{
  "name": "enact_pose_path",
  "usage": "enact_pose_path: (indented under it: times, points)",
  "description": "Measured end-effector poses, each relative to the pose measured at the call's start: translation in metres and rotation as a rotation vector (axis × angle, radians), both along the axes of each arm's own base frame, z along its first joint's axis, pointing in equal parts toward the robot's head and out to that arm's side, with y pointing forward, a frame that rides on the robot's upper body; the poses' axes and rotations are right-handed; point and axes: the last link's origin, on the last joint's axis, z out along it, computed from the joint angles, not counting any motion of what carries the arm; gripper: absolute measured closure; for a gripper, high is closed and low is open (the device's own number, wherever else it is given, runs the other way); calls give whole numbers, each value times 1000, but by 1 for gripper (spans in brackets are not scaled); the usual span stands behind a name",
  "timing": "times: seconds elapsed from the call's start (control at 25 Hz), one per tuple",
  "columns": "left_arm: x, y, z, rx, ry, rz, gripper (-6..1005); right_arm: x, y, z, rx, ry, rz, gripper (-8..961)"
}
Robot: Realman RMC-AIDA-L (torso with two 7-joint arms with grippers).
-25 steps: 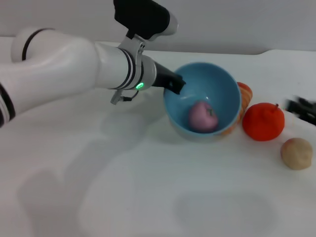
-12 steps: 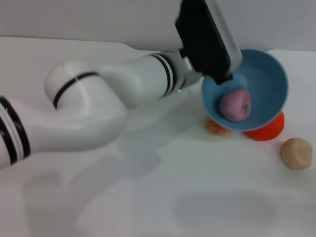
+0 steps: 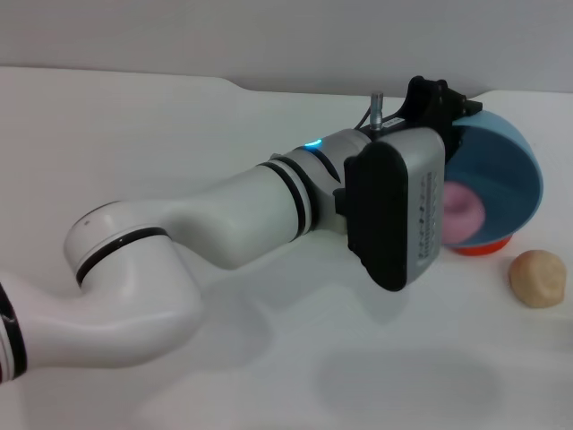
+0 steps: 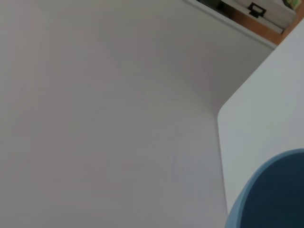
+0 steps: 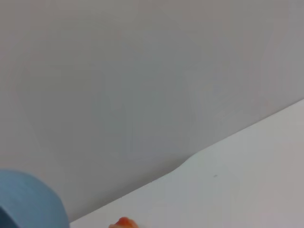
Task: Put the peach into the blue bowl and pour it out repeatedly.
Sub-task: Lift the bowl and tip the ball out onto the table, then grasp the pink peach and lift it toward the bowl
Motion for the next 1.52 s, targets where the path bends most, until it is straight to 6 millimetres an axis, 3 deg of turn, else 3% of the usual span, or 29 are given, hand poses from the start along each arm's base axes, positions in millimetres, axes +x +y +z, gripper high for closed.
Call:
enact_pose_path:
  times: [0.56,0.92,1.08,1.28,1.32,1.52]
  points:
    - [-5,-8,2,108,98,-179,999,2,3,2,14,-2,-11,514]
    - [-7,-10,3,115,75,-169,1000,0,6,4,16,1,-5,522]
    - [-3,4,16,103,-132,24,1001,-5,12,3,-46,51,13,526]
    - [-4,32,44,106,-509,374,1001,-23,31,0,-255,129,82,531]
    - [-4,32,44,106,-509,374,1001,-30,37,-2,-305,137,105,532]
    - [-25,60,41,-62,-672,756,1000,-62,70,-23,-499,101,198,537]
